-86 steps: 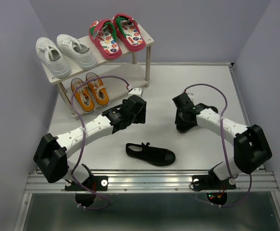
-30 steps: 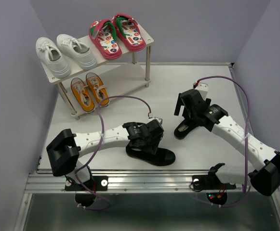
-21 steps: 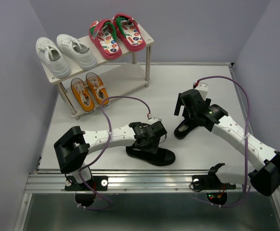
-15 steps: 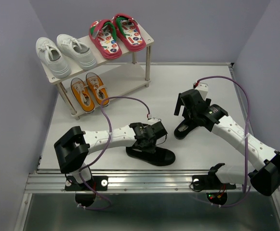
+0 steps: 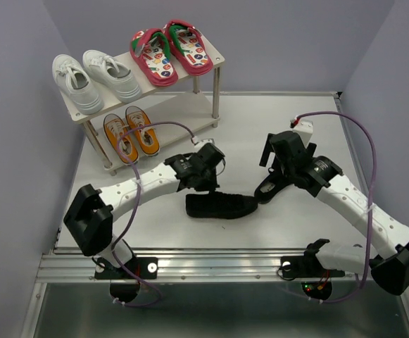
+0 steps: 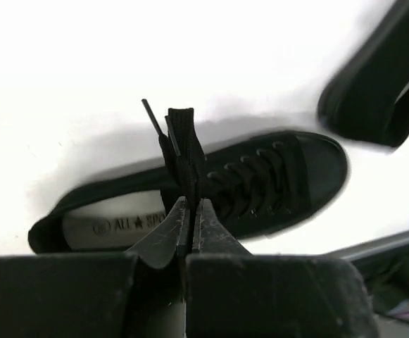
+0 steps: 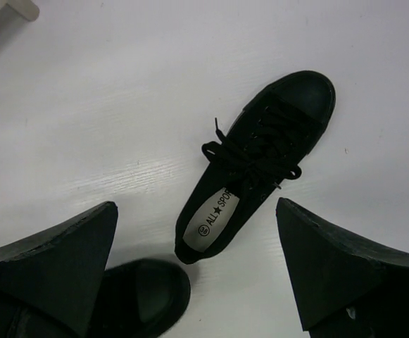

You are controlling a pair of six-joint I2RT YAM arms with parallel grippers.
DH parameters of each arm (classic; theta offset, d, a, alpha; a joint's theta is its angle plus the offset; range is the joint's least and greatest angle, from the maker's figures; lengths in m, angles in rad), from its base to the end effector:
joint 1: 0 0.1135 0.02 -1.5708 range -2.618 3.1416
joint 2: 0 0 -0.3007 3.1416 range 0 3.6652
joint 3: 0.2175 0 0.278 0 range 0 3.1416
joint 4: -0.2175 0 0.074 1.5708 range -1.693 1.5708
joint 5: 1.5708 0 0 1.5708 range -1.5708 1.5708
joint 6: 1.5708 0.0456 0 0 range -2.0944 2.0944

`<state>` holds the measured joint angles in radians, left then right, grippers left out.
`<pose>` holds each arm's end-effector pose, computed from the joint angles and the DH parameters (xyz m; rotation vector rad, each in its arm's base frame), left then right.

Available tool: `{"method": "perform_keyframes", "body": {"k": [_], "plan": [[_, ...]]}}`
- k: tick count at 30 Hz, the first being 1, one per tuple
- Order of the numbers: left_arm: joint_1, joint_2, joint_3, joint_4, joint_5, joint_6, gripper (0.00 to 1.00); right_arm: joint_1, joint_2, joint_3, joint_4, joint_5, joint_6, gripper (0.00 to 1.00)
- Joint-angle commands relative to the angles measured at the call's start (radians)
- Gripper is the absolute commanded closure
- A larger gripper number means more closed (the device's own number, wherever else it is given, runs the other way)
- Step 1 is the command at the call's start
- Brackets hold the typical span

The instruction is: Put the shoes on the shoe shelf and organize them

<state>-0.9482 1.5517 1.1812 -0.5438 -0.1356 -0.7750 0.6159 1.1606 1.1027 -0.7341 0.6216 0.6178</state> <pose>0.2160 -0.2903 0.2774 0.1625 2.5562 -0.5486 0.2215 0.1242 0.3544 0.2880 2.1693 -0.0535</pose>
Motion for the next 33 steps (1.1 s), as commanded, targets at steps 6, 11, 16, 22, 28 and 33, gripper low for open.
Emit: {"method": "perform_keyframes", "body": {"k": [6,11,16,22,28,33], "plan": [[0.146,0.040,0.123,0.179,-0.013,-0.112,1.00,-0.004,-0.098,-0.010,-0.021,0.075,0.005,0.00],[0.144,0.056,0.101,0.217,0.031,-0.098,1.00,-0.013,-0.121,-0.049,-0.056,0.081,0.034,0.00],[0.144,0.031,0.067,0.211,0.028,-0.081,0.69,-0.013,-0.119,-0.099,-0.056,0.043,0.079,0.00],[0.144,0.025,0.084,0.173,-0.002,-0.030,0.12,-0.013,-0.061,-0.142,-0.037,0.003,0.122,0.00],[0.143,-0.007,0.129,0.064,-0.122,0.016,0.12,-0.034,-0.042,-0.175,-0.027,-0.040,0.143,0.00],[0.143,-0.039,0.114,0.010,-0.185,0.057,0.14,-0.103,-0.039,-0.214,0.016,-0.131,0.154,0.00]]}}
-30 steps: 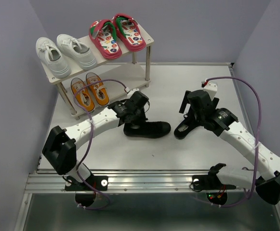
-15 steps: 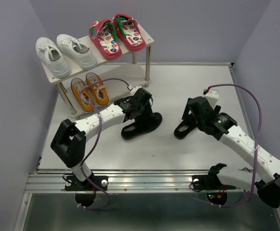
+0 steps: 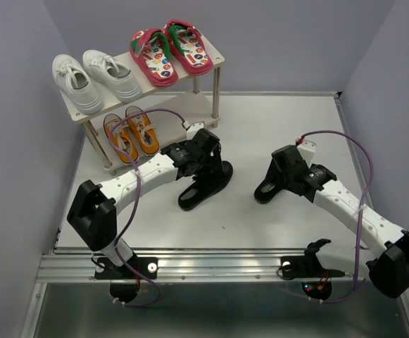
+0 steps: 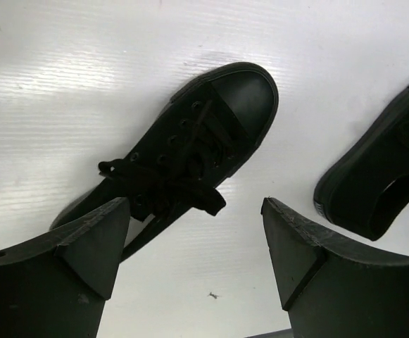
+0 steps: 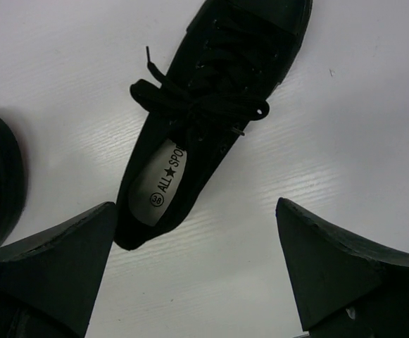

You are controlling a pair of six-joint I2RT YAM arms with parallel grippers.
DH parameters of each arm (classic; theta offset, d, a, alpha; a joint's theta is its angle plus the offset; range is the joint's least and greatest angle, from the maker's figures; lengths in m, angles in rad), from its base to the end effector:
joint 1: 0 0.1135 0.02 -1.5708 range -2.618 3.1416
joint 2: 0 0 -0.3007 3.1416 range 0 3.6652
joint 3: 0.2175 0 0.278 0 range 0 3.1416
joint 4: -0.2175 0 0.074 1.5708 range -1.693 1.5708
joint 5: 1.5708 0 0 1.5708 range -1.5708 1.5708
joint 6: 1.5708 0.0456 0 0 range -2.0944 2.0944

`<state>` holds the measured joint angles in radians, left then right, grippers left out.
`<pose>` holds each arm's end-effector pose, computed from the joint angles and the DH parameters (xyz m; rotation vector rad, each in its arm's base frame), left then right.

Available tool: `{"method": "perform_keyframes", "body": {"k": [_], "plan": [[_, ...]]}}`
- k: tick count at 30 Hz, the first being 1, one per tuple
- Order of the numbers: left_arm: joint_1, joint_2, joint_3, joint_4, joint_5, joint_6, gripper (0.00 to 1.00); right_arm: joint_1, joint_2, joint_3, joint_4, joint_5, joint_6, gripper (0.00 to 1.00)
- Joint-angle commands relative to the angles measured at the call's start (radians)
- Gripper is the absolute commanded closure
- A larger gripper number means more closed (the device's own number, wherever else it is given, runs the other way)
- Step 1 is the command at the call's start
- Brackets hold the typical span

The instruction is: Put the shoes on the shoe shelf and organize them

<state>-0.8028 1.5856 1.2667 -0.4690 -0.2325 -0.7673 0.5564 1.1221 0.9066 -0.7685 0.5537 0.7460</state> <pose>0.2747 -0.2693 0.3021 -0.0726 2.3869 -0.4989 0.2080 0.1011 0.2911 0.4236 2.3218 -0.1008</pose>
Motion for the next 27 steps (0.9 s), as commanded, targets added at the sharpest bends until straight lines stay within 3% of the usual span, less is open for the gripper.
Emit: {"method": "perform_keyframes", "body": {"k": [1,6,17,23,26,27], "plan": [[-0.003,-0.082,0.014,-0.068,-0.111,0.052,0.14,-0.076,-0.005,-0.035,0.061,-0.102,0.026,0.00],[0.028,-0.076,-0.026,-0.043,-0.137,0.091,0.12,-0.182,0.005,-0.087,0.138,-0.230,0.013,0.00],[0.085,-0.059,-0.277,0.206,0.151,0.115,0.09,-0.191,0.136,-0.167,0.297,-0.297,0.018,0.04],[0.062,-0.026,-0.369,0.342,0.370,0.094,0.10,-0.191,0.197,-0.201,0.370,-0.313,0.019,0.34],[0.028,0.014,-0.353,0.354,0.395,0.091,0.11,-0.191,0.231,-0.184,0.388,-0.310,0.006,0.54],[0.021,0.023,-0.346,0.357,0.404,0.091,0.12,-0.191,0.237,-0.178,0.390,-0.310,0.001,0.65]]}}
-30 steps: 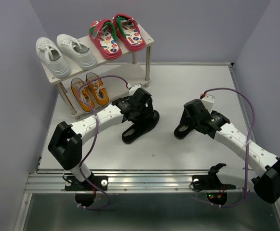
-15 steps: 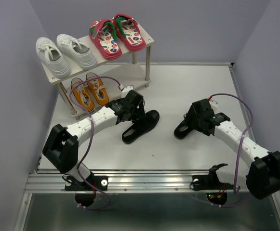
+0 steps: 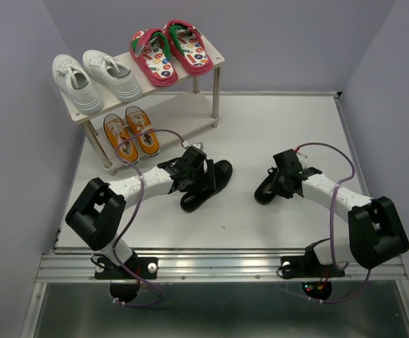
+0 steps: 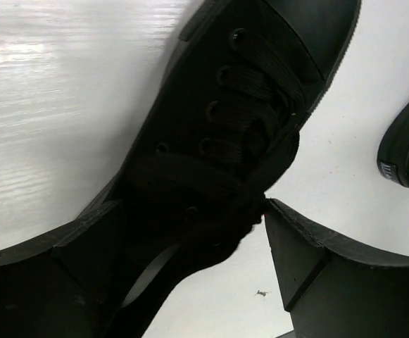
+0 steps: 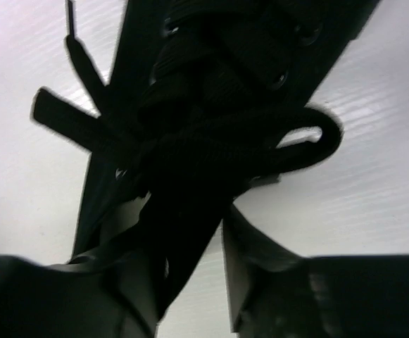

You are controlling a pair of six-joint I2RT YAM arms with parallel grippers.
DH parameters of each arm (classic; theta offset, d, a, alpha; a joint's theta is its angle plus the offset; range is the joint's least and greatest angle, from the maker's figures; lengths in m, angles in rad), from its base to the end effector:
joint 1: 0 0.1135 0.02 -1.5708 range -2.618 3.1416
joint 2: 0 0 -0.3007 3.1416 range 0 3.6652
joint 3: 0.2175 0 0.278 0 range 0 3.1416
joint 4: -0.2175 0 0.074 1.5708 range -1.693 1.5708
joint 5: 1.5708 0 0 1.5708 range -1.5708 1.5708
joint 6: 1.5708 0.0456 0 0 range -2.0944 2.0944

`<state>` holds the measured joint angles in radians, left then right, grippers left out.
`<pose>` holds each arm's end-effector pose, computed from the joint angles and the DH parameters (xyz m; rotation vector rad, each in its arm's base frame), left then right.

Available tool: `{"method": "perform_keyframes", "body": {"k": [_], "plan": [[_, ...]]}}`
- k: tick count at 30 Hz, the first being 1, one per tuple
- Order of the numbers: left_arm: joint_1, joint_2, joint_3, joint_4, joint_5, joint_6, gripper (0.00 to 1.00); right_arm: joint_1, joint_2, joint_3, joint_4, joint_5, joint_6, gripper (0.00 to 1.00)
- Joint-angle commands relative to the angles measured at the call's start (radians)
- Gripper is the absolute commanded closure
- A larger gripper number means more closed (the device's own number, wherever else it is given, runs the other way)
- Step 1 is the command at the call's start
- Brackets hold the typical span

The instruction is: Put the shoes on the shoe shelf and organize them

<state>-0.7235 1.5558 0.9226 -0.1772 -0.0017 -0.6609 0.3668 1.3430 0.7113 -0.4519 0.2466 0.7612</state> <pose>0.2641 -0.2331 0.2152 0.0769 2.4808 -0.6315 0.2485 0.0835 0.1901 0.5881 2.5345 0.0731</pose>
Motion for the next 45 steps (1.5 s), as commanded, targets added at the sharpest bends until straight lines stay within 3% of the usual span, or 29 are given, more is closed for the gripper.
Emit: {"method": "perform_keyframes", "body": {"k": [1,3,6,15,19,25,30,36,41,45], "plan": [[-0.071,0.062,0.001,0.073,0.205,-0.025,0.12,-0.002,0.018,0.023,0.071,0.003,-0.019,0.70],[-0.079,0.069,-0.008,0.132,0.256,-0.039,0.12,-0.002,0.009,0.045,0.071,0.008,-0.040,0.85],[-0.094,0.093,-0.010,0.162,0.304,-0.057,0.14,-0.002,-0.010,0.074,0.071,0.008,-0.080,0.99],[-0.116,0.095,0.053,0.116,0.309,-0.005,0.16,-0.002,-0.117,0.151,0.053,-0.038,-0.186,0.99],[-0.108,0.053,0.168,-0.035,0.173,0.049,0.14,-0.002,-0.142,0.207,0.019,-0.024,-0.195,0.99],[-0.028,-0.020,0.245,-0.077,0.094,0.102,0.14,-0.002,-0.168,0.254,-0.025,0.005,-0.197,0.99],[0.039,0.001,0.240,-0.085,0.051,0.069,0.14,-0.002,-0.185,0.261,-0.045,0.016,-0.188,0.99],[0.045,0.041,0.157,-0.032,0.029,0.004,0.12,-0.002,-0.199,0.255,-0.065,0.029,-0.183,0.99],[0.030,0.110,0.096,0.060,0.138,-0.005,0.12,-0.002,-0.191,0.260,-0.070,0.023,-0.180,0.99],[-0.048,0.162,0.094,0.103,0.183,-0.008,0.12,-0.002,-0.191,0.270,-0.076,0.029,-0.180,0.99]]}}
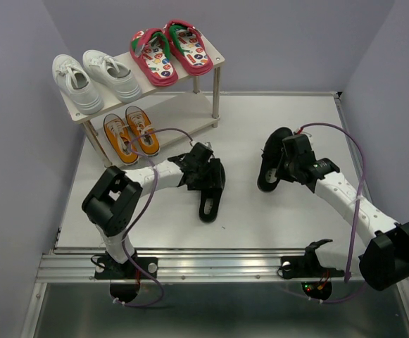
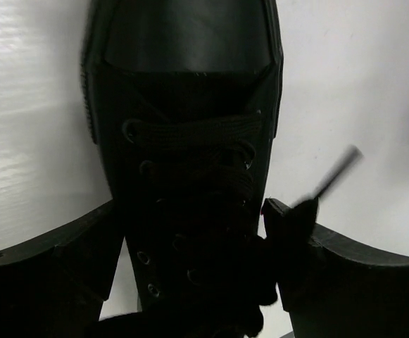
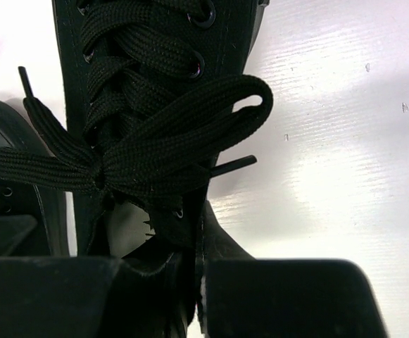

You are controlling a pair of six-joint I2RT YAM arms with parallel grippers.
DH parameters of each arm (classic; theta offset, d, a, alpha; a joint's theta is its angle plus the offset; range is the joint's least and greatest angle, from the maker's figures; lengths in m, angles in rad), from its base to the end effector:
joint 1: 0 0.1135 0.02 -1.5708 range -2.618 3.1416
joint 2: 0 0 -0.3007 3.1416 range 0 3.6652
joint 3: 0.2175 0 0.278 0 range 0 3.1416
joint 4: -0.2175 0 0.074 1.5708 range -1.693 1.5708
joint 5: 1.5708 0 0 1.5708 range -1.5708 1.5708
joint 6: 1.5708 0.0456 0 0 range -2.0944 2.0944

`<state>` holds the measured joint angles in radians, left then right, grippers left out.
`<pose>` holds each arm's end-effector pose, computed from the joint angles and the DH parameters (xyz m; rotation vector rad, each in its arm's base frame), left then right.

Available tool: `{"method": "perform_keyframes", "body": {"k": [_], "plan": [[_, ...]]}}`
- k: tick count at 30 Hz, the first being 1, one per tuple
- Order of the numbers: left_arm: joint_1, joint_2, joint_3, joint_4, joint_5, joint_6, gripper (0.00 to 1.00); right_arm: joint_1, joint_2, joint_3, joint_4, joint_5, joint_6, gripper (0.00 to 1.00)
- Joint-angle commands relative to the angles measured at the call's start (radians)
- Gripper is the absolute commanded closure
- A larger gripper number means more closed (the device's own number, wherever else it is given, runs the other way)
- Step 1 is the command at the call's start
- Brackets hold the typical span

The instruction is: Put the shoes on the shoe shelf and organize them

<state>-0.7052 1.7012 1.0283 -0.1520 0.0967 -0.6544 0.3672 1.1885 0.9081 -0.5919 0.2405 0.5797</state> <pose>0.2940 -0.2560 0.2017 0.1120 2.5243 -0.7165 0.2478 0.0837 0.2844 0.3613 2.3871 0.1411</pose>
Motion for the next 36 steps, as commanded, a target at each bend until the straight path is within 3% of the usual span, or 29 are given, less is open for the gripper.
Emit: {"method": "perform_keyframes", "body": {"k": [1,9,14,27,36], "plan": [[-0.097,0.037,-0.011,0.095,0.113,-0.027,0.12,-0.002,-0.040,0.075,0.063,0.039,0.002,0.99],[-0.237,0.129,0.116,0.189,0.225,-0.073,0.13,-0.002,-0.058,0.135,0.017,0.057,-0.017,0.99],[-0.234,0.106,0.177,0.141,0.193,-0.056,0.13,-0.002,-0.067,0.164,-0.003,0.062,-0.023,0.99],[-0.025,-0.274,0.125,-0.208,-0.001,0.087,0.12,-0.002,0.009,0.212,0.049,-0.113,-0.040,0.99],[0.096,-0.482,0.113,-0.285,-0.152,0.056,0.12,0.192,0.230,0.305,0.139,-0.184,0.018,0.99]]}}
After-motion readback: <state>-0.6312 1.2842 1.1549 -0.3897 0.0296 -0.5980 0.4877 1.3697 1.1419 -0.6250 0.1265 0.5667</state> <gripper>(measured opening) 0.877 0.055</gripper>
